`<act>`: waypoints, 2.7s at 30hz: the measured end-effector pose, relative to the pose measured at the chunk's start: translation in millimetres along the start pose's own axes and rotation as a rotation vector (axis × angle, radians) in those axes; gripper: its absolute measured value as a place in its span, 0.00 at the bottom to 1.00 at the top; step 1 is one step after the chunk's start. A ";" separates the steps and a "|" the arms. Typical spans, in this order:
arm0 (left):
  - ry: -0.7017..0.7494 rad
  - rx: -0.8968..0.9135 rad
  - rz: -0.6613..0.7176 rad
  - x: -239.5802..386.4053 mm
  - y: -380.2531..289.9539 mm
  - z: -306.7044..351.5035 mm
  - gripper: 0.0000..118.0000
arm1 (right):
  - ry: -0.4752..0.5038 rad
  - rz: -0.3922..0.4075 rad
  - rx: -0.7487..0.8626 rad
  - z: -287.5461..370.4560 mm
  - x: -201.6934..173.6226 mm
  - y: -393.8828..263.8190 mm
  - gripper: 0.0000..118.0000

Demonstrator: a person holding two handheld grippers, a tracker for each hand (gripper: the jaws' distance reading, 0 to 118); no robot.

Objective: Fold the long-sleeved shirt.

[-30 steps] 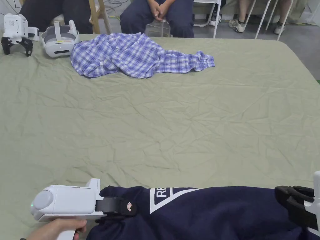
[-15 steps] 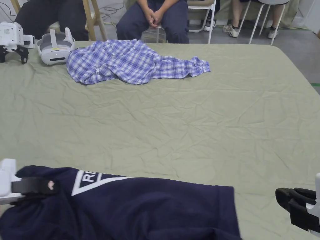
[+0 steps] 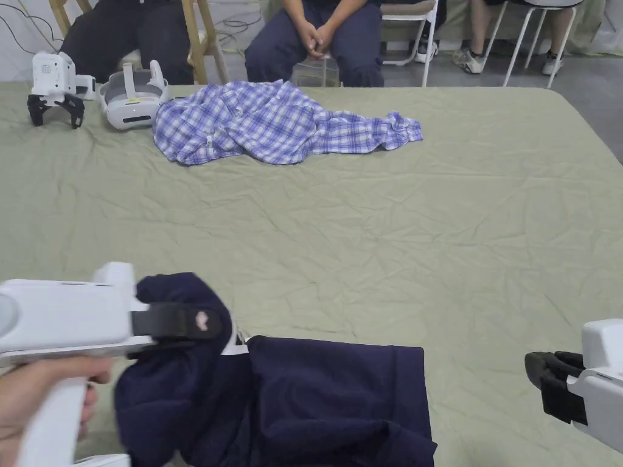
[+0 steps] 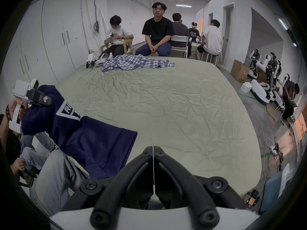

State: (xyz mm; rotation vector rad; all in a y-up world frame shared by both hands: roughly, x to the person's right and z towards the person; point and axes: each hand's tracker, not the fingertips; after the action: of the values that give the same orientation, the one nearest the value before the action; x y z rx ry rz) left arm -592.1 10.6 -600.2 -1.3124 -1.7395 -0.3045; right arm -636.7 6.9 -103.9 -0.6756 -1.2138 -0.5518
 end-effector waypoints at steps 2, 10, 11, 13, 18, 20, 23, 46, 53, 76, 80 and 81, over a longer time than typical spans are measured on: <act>-0.015 -0.031 -0.013 23.8 -5.3 -37.8 0.18 | 0.001 -0.013 0.004 4.6 5.1 -5.8 0.00; -0.048 -0.217 0.045 54.1 -46.4 -190.8 0.82 | -0.053 -0.088 0.017 28.4 40.4 -28.7 0.00; -0.035 -0.213 0.021 55.2 -52.0 -204.1 0.87 | -0.059 -0.095 0.015 30.0 44.2 -31.1 0.00; -0.035 -0.218 0.001 58.4 -59.0 -218.7 0.86 | -0.069 -0.105 0.013 33.0 50.4 -35.0 0.00; -0.161 -0.066 0.052 58.0 -40.6 -149.6 0.61 | -0.084 -0.120 0.012 39.2 58.9 -40.2 0.00; -0.153 0.019 0.033 53.8 -38.0 -107.3 0.11 | -0.087 -0.122 0.008 38.1 59.7 -41.1 0.00; 0.072 0.049 -0.137 62.7 -50.2 -72.5 0.03 | -0.085 -0.117 0.001 32.7 56.7 -41.4 0.00; 0.002 -0.168 -0.203 98.9 -106.8 -211.9 0.03 | 0.002 -0.163 -0.042 20.7 29.4 -38.7 0.00; -0.036 0.021 -0.143 61.9 -87.1 -89.4 0.03 | 0.342 -0.231 -0.127 -73.2 -31.1 -9.0 0.00; -0.138 -0.077 0.283 -62.1 -83.0 -155.3 0.84 | 0.442 -0.434 -0.332 -180.8 -46.6 -49.5 0.00; 0.000 -0.106 0.139 -53.6 -67.5 -138.5 0.33 | 0.433 -0.428 -0.332 -180.2 -48.4 -47.6 0.00; -0.034 -0.116 0.108 -51.0 -65.9 -134.0 0.32 | 0.445 -0.431 -0.330 -180.5 -49.6 -46.8 0.00</act>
State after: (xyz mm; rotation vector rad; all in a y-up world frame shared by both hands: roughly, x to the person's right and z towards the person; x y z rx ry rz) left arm -579.6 -136.4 -544.3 -1.4971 -1.6930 -0.3281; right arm -564.6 -155.0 -180.1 -0.5235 -0.8509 -1.2147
